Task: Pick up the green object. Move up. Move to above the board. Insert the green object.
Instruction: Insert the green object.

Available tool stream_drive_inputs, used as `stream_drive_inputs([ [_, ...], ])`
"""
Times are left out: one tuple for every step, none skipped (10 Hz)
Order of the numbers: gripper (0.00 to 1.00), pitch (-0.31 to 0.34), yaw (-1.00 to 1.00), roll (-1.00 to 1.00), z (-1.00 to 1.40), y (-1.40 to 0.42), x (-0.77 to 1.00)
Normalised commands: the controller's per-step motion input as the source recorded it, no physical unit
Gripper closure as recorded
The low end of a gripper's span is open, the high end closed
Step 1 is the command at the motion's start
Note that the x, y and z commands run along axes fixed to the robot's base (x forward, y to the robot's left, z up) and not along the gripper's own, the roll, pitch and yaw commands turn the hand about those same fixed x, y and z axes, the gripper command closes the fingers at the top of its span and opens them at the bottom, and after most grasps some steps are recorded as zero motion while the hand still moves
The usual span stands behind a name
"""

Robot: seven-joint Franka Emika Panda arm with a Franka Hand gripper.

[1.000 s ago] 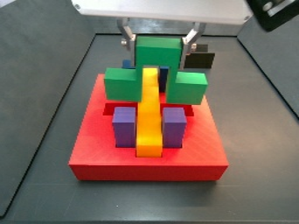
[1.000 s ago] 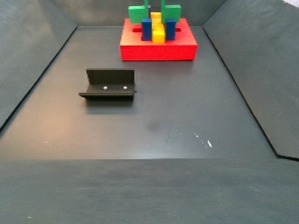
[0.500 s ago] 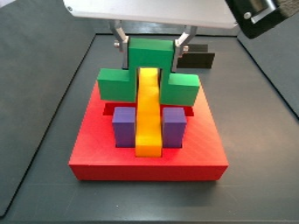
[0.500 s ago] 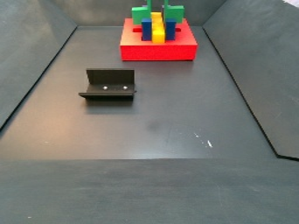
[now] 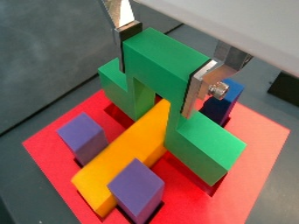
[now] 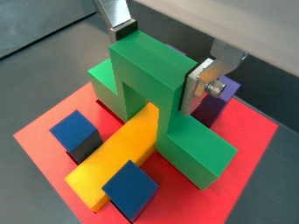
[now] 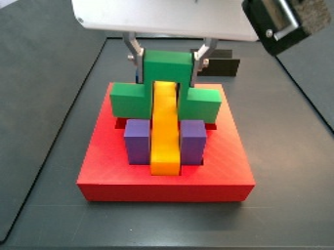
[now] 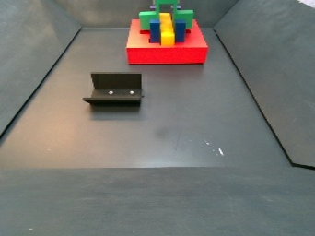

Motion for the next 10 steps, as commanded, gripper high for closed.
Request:
stream_drive_inputs([
  [1.00,-0.056,0.05,0.00,-0.15,-0.02,0.16],
  [1.00,-0.049,0.02,0.00,-0.14,-0.02,0.07],
  [1.00,-0.026,0.01,0.00,-0.11,-0.01,0.00],
  [1.00,-0.031,0.01,0.00,-0.11,-0.01,0.00],
  [1.00,-0.051,0.02,0.00,-0.14,0.00,0.00],
  [1.00,-0.050,0.03,0.00,-0.14,0.00,-0.03],
  [1.00,-0.036,0.04,0.00,-0.17,0.00,0.00],
  [1.00,-0.043,0.07,0.04,-0.29,0.00,0.07],
  [1.00,-0.067,0.10,0.02,-0.43,0.00,0.11],
  [1.00,-0.097,0.12,0.03,-0.43,0.00,0.03],
])
